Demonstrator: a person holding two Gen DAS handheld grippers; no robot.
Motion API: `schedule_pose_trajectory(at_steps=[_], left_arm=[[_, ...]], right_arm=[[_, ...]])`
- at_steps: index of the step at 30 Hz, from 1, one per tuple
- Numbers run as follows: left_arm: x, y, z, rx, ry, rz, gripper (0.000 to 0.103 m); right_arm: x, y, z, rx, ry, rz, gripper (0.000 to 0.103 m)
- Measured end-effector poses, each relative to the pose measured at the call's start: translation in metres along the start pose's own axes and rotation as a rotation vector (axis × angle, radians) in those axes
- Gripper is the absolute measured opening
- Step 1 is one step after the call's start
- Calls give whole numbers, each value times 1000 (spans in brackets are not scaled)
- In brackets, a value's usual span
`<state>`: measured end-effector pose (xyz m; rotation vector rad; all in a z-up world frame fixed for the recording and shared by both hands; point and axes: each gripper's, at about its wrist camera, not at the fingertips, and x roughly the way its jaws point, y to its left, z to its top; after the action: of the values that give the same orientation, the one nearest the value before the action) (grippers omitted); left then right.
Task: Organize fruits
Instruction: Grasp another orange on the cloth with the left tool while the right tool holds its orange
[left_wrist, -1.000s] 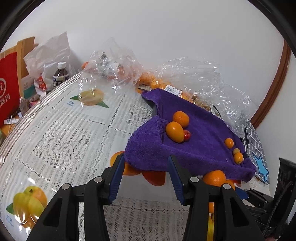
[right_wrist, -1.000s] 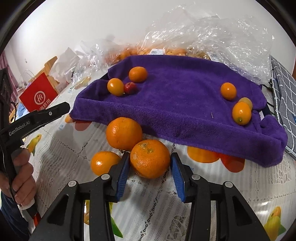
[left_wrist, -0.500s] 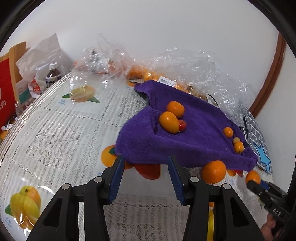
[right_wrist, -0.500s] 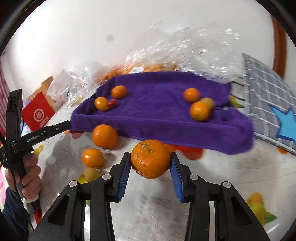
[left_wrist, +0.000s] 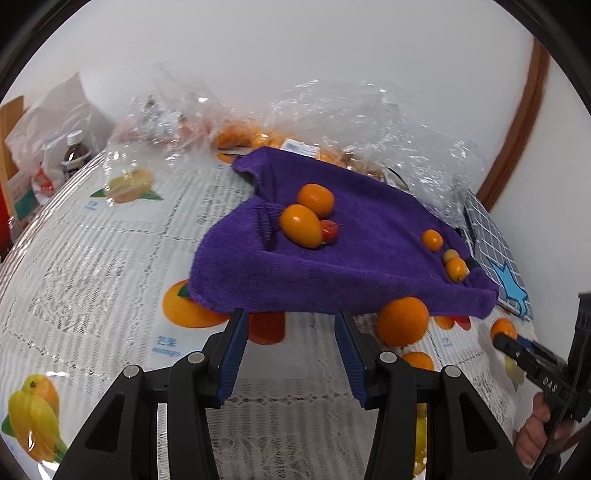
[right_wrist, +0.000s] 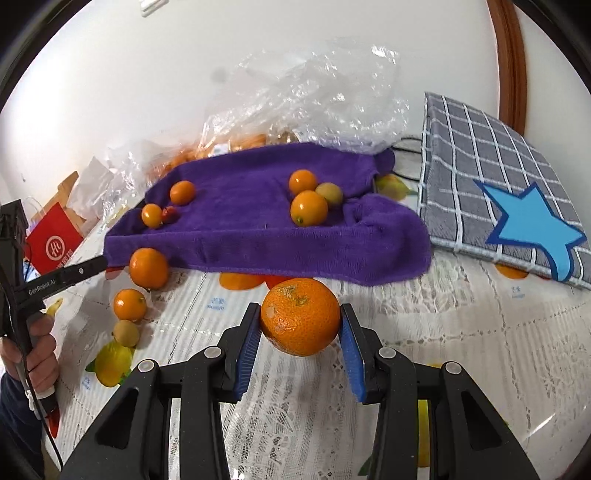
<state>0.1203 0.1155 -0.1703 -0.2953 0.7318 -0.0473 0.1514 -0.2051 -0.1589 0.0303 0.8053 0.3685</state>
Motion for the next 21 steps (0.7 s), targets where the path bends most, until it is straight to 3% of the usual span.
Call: schedule_pose_trajectory(at_steps=[8, 10, 15, 21], left_arm=[[4, -21, -6, 91, 43, -101, 46], [3, -22, -7, 89, 45, -129, 46], [10, -25, -9, 25, 129, -296, 46], [15, -41, -15, 13, 154, -331, 46]], right_arm=[[-2, -6, -2, 10, -9, 0, 42], [-2, -10, -2, 24, -7, -3, 42], [0, -11, -1, 35, 3, 2, 42], [-2, -8, -2, 19, -3, 1, 42]])
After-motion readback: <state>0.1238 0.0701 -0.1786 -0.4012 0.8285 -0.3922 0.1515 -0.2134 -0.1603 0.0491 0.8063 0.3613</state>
